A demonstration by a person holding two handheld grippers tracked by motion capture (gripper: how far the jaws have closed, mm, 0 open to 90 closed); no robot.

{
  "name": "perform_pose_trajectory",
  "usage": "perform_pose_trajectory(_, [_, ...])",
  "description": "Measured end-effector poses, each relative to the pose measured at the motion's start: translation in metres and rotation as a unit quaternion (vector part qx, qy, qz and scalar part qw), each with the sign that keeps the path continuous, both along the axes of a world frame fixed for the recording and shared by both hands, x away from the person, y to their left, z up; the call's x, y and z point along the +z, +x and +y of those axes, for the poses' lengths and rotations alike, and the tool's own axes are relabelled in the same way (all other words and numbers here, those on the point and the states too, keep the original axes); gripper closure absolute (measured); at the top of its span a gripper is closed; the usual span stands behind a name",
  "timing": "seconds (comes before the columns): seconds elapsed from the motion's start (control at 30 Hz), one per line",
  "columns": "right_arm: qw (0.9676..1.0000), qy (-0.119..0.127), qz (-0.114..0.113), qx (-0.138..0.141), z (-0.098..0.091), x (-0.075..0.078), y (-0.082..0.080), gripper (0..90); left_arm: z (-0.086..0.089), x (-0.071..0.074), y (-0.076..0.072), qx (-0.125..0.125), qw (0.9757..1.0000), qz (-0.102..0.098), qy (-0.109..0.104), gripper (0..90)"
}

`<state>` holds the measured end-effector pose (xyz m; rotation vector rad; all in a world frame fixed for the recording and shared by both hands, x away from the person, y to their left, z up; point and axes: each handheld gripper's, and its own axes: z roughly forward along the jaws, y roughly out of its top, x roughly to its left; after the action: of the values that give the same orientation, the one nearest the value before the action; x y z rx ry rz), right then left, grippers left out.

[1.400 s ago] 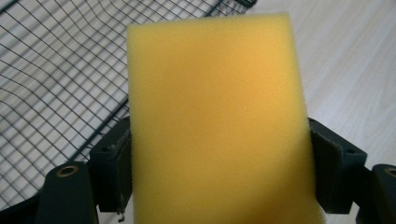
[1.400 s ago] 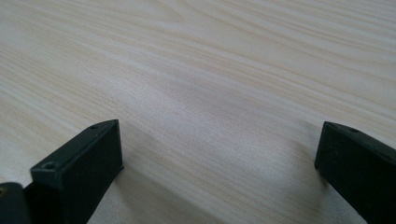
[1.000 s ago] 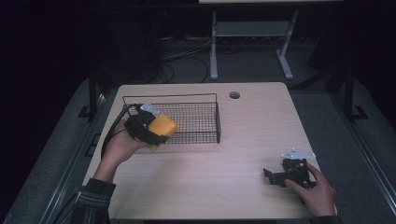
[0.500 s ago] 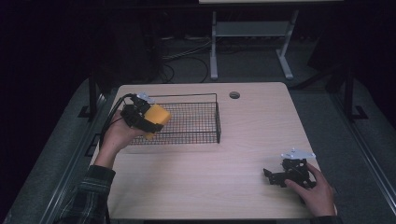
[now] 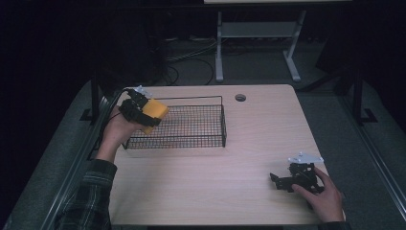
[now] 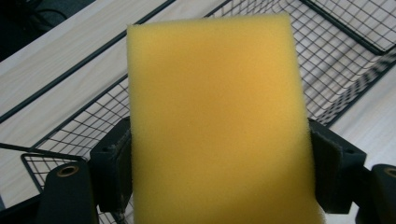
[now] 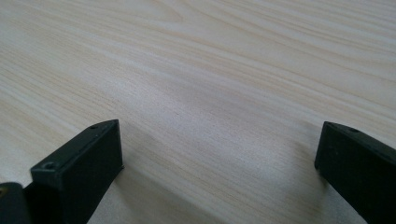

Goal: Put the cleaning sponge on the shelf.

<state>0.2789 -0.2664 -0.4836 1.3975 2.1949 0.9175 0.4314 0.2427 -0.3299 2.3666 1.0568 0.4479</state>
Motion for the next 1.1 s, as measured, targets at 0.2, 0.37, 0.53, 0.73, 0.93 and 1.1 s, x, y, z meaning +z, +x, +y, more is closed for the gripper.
perform_pose_trajectory(0.2, [1.0,0.0,0.0,0.0,0.0,0.0,0.0,0.1,0.007,-0.006,0.007,0.013,0.9999,0.002,0.004,22.3])
perform_pose_trajectory(0.37, [1.0,0.0,0.0,0.0,0.0,0.0,0.0,0.1,0.012,-0.01,0.012,0.022,0.9997,0.007,0.009,22.3])
perform_pose_trajectory(0.53, [1.0,0.0,0.0,0.0,0.0,0.0,0.0,0.1,0.017,-0.014,0.016,0.031,0.9994,0.008,0.01,22.3])
perform_pose_trajectory(0.73, [1.0,0.0,0.0,0.0,0.0,0.0,0.0,0.1,0.022,-0.022,0.022,0.043,0.9989,0.012,0.012,22.3])
perform_pose_trajectory(0.93, [1.0,0.0,0.0,0.0,0.0,0.0,0.0,0.1,0.028,-0.033,0.027,0.053,0.9984,0.018,0.012,22.3])
perform_pose_trajectory(1.1, [1.0,0.0,0.0,0.0,0.0,0.0,0.0,0.1,0.029,-0.039,0.03,0.055,0.9981,0.023,0.018,22.3])
